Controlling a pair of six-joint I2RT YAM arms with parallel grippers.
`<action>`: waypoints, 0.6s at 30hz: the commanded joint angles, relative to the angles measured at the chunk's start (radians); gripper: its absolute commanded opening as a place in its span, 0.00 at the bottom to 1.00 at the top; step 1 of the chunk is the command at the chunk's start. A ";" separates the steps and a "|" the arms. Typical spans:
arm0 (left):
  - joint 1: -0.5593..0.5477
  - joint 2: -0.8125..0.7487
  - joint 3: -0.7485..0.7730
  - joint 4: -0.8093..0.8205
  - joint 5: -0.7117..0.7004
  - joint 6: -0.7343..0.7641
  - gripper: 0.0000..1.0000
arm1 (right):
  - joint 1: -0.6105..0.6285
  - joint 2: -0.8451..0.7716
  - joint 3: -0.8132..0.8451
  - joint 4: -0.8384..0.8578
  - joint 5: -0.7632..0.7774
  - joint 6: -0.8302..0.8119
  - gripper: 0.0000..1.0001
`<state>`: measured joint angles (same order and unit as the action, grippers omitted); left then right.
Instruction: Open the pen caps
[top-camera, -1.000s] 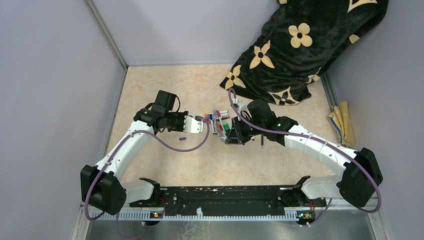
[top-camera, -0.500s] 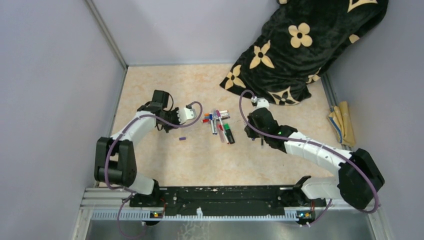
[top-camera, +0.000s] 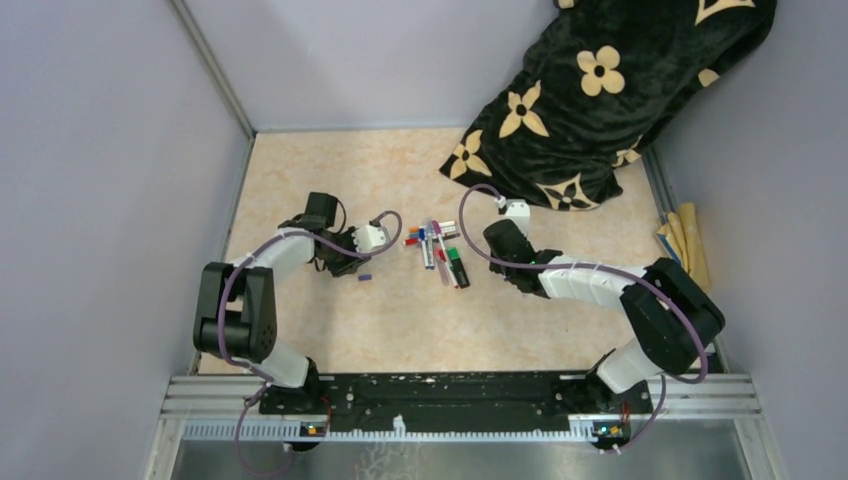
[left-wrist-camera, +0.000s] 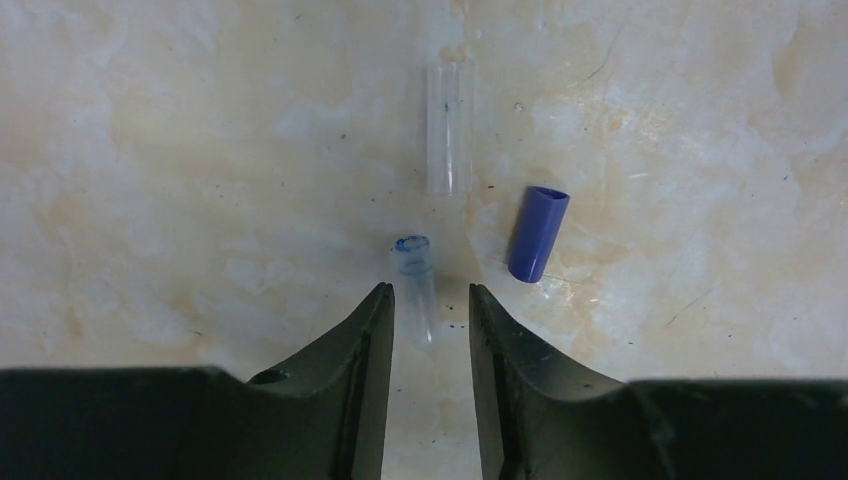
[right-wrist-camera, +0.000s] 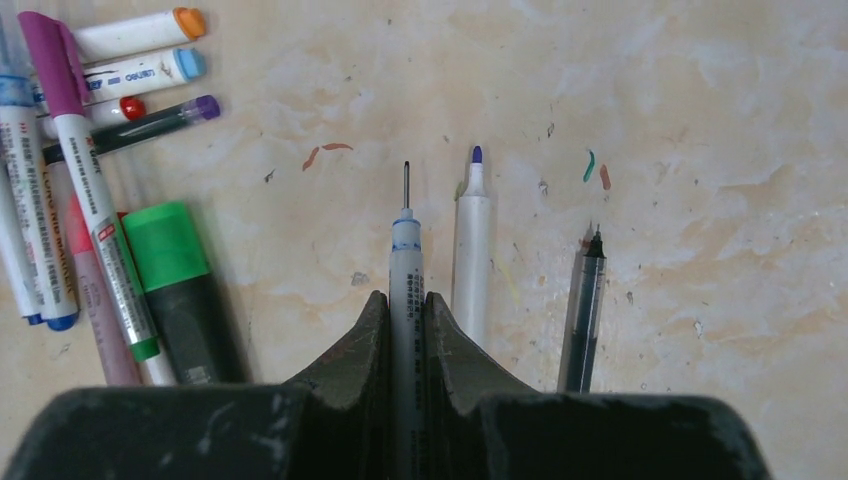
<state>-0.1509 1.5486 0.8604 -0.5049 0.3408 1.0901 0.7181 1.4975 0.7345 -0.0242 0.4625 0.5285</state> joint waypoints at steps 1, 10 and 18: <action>-0.001 0.008 -0.022 0.001 0.028 -0.008 0.42 | 0.005 0.057 0.039 0.093 0.060 0.014 0.00; -0.001 -0.023 0.061 -0.072 0.076 -0.063 0.57 | 0.005 0.124 0.023 0.140 0.062 0.003 0.19; 0.014 -0.007 0.325 -0.293 0.166 -0.143 0.70 | 0.006 0.158 0.007 0.154 0.058 -0.005 0.31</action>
<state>-0.1459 1.5482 1.0687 -0.6678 0.4267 0.9981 0.7181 1.6207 0.7341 0.0940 0.5045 0.5255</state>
